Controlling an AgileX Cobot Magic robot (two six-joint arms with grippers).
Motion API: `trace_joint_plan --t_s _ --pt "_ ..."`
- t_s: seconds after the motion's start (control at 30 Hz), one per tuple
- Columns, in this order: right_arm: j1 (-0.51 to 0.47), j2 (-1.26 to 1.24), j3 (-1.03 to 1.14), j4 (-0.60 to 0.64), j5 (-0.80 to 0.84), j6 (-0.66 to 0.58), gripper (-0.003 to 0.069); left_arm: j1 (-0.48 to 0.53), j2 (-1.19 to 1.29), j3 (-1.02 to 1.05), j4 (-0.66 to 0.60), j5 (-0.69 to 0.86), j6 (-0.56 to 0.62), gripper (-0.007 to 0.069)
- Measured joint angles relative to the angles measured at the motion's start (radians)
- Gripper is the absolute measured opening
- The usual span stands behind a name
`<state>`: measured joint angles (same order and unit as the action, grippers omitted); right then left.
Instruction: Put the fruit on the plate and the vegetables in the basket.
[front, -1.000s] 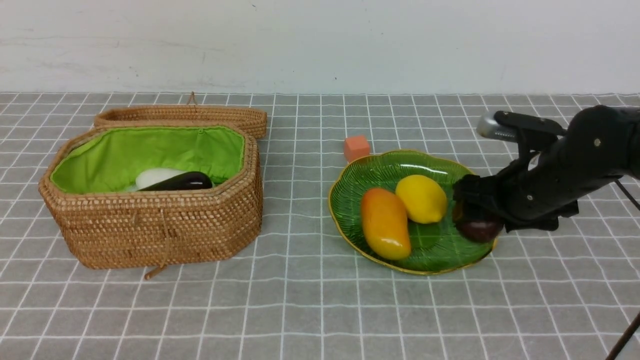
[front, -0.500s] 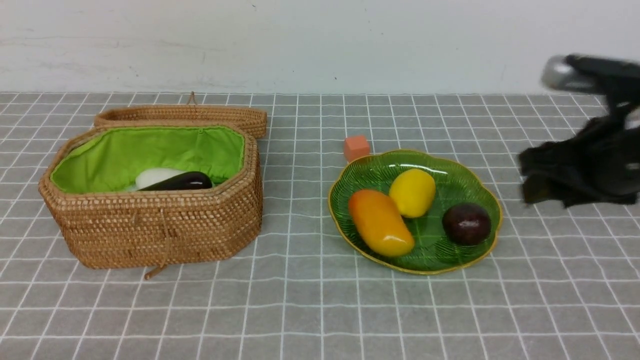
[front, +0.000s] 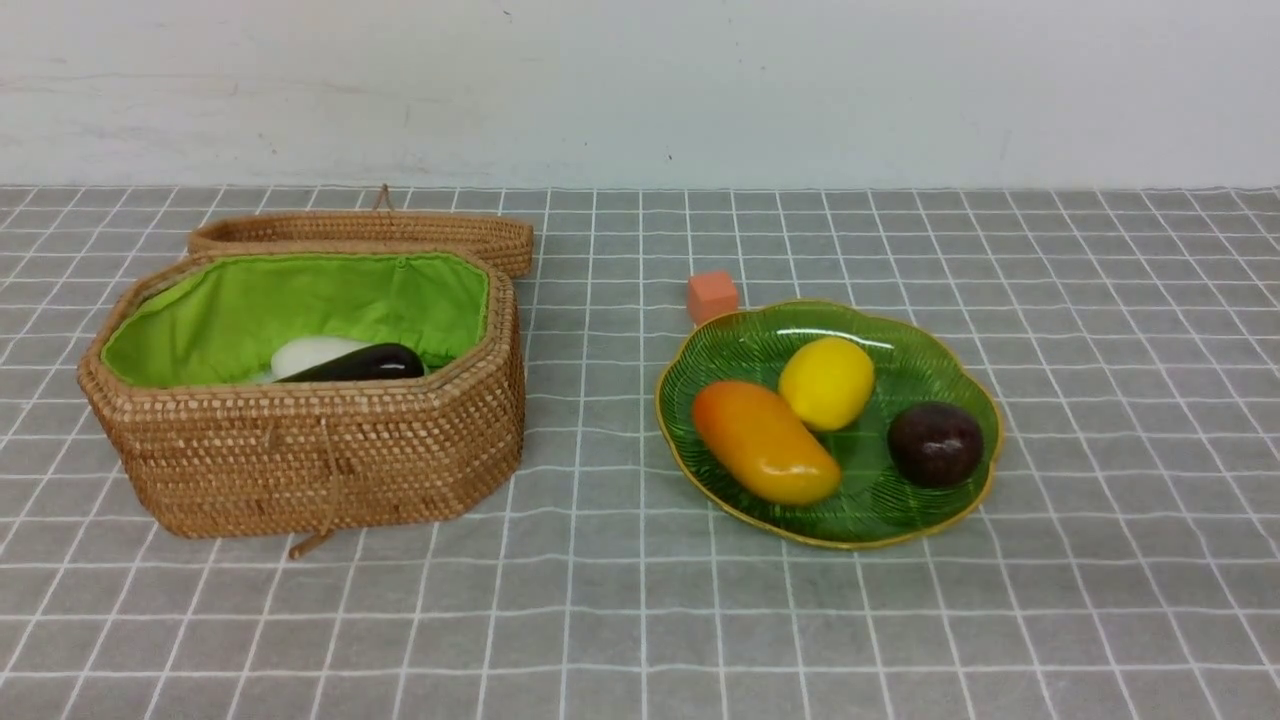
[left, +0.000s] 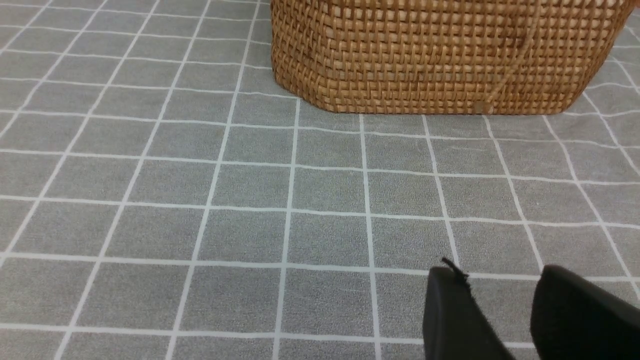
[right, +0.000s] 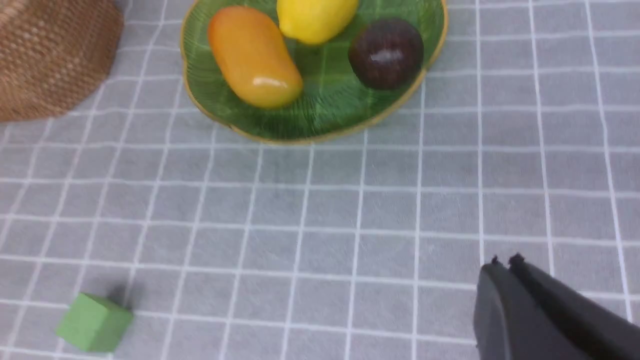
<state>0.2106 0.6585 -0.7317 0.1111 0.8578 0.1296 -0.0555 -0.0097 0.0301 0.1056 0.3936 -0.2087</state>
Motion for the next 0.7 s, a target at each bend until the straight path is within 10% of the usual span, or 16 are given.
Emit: trace_joint_plan --t_s 0.7 --pt "-0.081 -0.205 0.13 -0.063 0.026 -0.031 -0.001 0.0 0.0 0.0 0.0 0.0 0.0 0.0237"
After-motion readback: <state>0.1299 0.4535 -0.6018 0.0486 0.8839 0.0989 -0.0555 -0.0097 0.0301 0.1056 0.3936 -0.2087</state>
